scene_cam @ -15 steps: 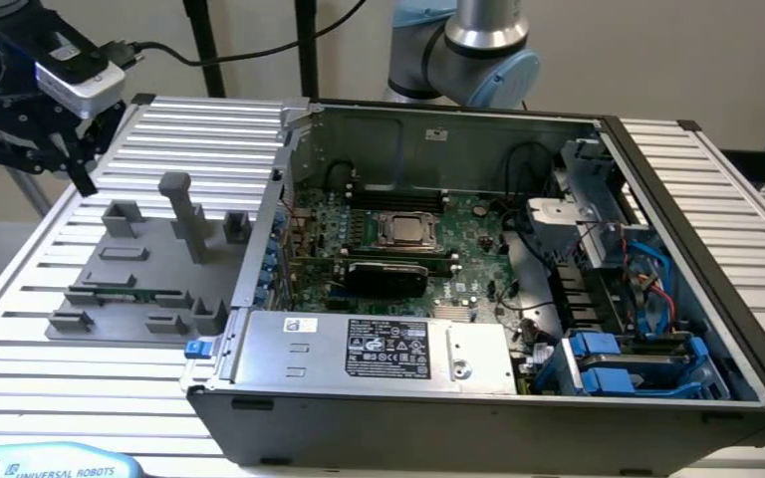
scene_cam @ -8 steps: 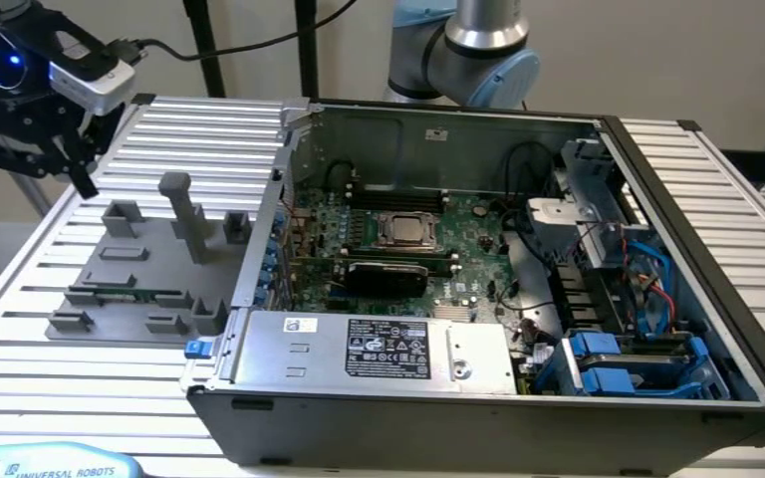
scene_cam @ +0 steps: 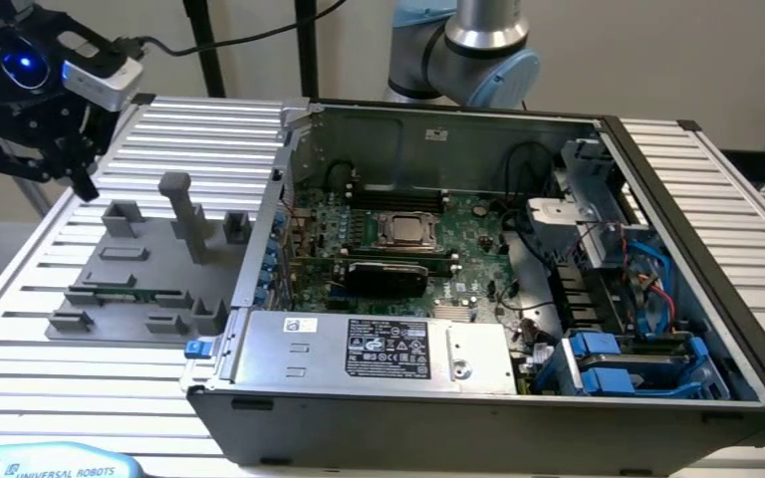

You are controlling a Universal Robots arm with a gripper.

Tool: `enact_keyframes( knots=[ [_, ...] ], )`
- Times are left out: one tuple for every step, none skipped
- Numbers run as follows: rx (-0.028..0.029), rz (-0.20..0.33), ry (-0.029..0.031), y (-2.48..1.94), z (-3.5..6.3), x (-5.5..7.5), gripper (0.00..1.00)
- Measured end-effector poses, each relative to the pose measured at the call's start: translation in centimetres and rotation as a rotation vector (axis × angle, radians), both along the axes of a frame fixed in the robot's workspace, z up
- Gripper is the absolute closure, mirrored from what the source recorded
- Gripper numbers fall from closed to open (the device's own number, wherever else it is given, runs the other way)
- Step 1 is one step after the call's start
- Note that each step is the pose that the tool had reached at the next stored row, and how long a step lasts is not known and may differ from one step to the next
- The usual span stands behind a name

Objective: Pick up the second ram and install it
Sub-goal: 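Pick up the second ram and move it above second insertion slot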

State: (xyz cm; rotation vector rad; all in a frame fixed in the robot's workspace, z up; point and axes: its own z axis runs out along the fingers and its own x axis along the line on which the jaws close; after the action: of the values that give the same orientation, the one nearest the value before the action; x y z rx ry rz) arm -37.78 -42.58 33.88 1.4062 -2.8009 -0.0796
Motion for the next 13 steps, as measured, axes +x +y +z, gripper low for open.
enact_keyframes(
  knots=[
    [0.0000, 0.018, 0.0000, 0.00, -0.04, 0.00, 0.89],
    [0.0000, 0.037, 0.0000, 0.00, -0.08, 0.00, 0.89],
    [0.0000, 0.056, 0.0000, 0.00, -0.13, 0.00, 0.89],
    [0.0001, 0.073, 0.0000, 0.00, -0.17, 0.00, 0.89],
    [0.0000, 0.092, 0.0001, 0.00, -0.20, 0.00, 0.89],
    [0.0001, 0.109, 0.0001, 0.00, -0.24, 0.00, 0.89],
    [0.0000, 0.128, 0.0000, 0.00, -0.29, 0.00, 0.89],
    [0.0000, 0.147, 0.0000, 0.00, -0.33, 0.00, 0.89],
    [0.0000, 0.165, 0.0000, 0.00, -0.37, 0.00, 0.89],
    [0.0000, 0.183, 0.0001, 0.00, -0.40, 0.01, 0.89],
    [0.0000, 0.201, 0.0000, -0.01, -0.44, 0.01, 0.89],
    [0.0000, 0.219, 0.0000, -0.01, -0.48, 0.01, 0.89],
    [0.0000, 0.236, 0.0000, 0.00, -0.52, 0.00, 0.89]
  ],
)
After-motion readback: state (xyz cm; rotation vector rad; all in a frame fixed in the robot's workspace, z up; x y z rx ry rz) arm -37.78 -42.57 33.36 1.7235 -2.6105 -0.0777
